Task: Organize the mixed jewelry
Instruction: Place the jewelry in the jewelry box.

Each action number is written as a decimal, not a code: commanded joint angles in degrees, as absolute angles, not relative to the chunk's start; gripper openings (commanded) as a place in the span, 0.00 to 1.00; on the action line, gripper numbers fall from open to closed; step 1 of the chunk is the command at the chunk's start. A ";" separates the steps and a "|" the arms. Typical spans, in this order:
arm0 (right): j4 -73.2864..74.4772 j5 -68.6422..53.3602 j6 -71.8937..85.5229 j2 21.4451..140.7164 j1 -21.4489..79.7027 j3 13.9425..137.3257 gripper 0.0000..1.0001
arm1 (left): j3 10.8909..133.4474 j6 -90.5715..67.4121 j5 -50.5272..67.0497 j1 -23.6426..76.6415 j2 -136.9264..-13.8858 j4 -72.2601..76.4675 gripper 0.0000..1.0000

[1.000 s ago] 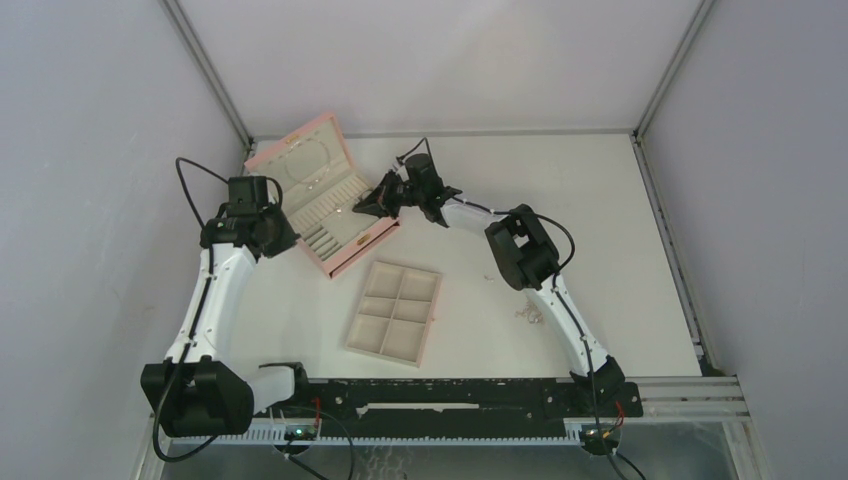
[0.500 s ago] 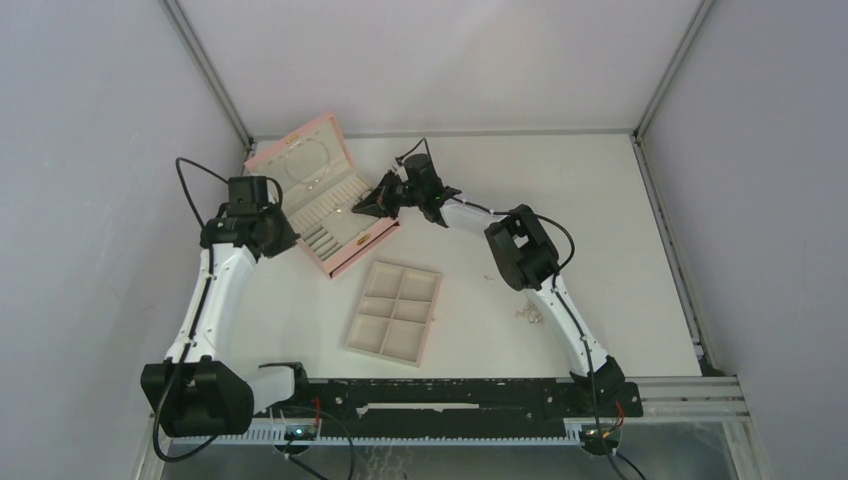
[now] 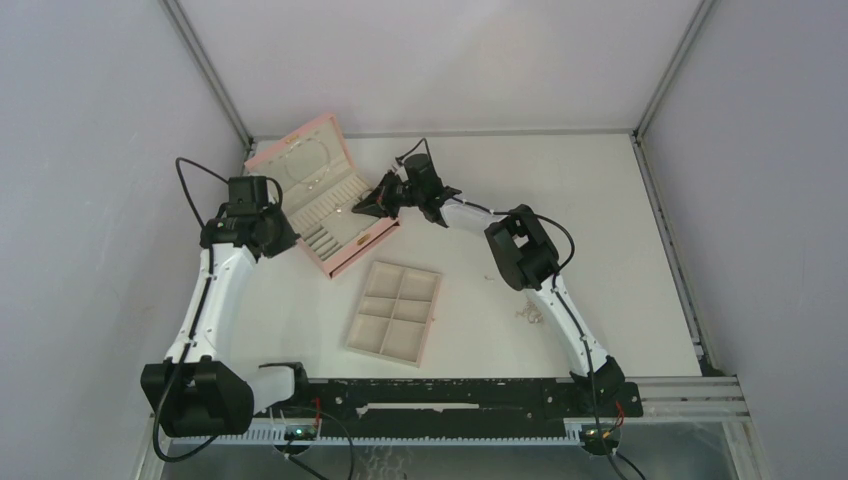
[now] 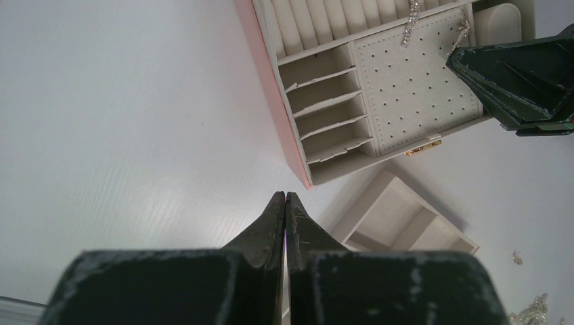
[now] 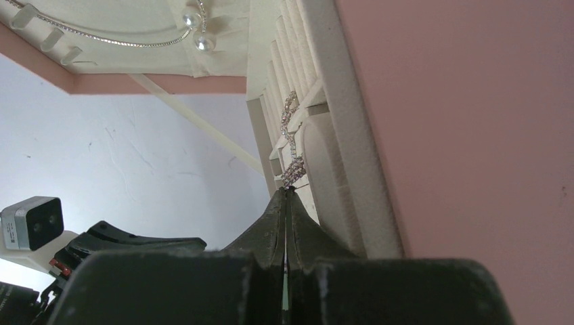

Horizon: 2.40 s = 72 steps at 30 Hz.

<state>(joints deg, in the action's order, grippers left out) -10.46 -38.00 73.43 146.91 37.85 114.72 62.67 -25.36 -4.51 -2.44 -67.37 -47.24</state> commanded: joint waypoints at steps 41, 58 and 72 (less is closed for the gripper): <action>-8.07 -36.74 73.01 149.22 37.35 116.85 0.00 | 63.42 -23.81 -6.10 -3.03 -65.92 -46.50 0.04; -4.90 -35.87 71.59 149.69 37.35 117.41 0.00 | 63.63 -23.66 -6.11 -3.05 -66.06 -46.61 0.04; -3.04 -34.98 71.00 150.88 37.38 118.79 0.00 | 63.89 -23.64 -6.15 -3.03 -66.36 -46.65 0.04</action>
<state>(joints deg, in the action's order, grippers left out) -7.07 -37.06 71.90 147.81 37.50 117.16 62.67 -24.95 -5.78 -2.44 -67.35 -47.27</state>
